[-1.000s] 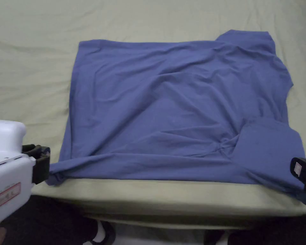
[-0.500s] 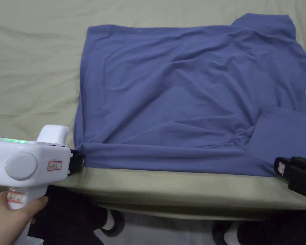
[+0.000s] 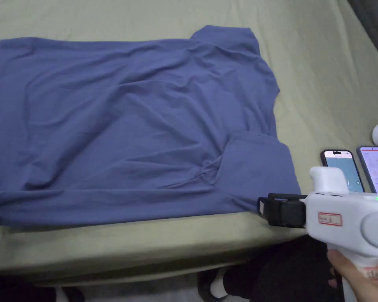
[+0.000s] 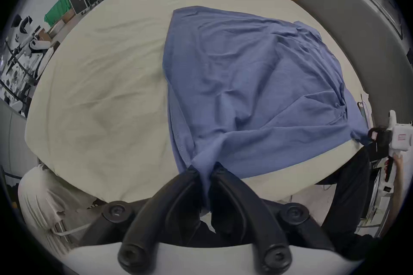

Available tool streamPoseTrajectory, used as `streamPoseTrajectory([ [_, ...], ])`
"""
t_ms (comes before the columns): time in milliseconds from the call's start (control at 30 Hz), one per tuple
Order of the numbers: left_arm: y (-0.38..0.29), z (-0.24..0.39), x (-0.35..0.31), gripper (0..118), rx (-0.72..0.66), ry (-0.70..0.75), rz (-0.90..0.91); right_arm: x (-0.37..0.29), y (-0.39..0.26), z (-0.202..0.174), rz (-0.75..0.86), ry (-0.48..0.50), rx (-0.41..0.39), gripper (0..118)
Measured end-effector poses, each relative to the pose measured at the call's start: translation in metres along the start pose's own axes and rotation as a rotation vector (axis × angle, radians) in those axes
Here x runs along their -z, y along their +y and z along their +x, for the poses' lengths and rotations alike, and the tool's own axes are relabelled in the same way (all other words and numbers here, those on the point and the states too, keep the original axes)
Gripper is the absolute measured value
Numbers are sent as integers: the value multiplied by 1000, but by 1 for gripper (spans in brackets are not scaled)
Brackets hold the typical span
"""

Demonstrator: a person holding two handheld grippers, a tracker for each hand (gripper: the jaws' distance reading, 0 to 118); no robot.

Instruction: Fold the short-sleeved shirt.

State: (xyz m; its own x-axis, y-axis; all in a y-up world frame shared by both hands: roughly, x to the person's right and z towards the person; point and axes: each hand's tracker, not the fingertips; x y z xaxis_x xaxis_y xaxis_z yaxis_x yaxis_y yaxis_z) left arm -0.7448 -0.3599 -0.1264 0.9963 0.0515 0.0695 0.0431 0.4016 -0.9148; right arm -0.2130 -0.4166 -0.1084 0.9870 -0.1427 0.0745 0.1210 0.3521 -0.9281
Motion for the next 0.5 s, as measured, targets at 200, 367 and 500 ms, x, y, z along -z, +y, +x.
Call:
streamPoseTrajectory([
  [200, 0, 0, 6, 4, -40, 4, -21, 15, 8, 2, 2, 32, 11, 16],
  [367, 10, 6, -20, 4, -119, 22, 49, -27, 12, -15, 97, 18, -38, 15],
  [500, 53, 7, -39, 4, -103, 15, 80, -56, 47, -19, 258, 63, -1, 14],
])
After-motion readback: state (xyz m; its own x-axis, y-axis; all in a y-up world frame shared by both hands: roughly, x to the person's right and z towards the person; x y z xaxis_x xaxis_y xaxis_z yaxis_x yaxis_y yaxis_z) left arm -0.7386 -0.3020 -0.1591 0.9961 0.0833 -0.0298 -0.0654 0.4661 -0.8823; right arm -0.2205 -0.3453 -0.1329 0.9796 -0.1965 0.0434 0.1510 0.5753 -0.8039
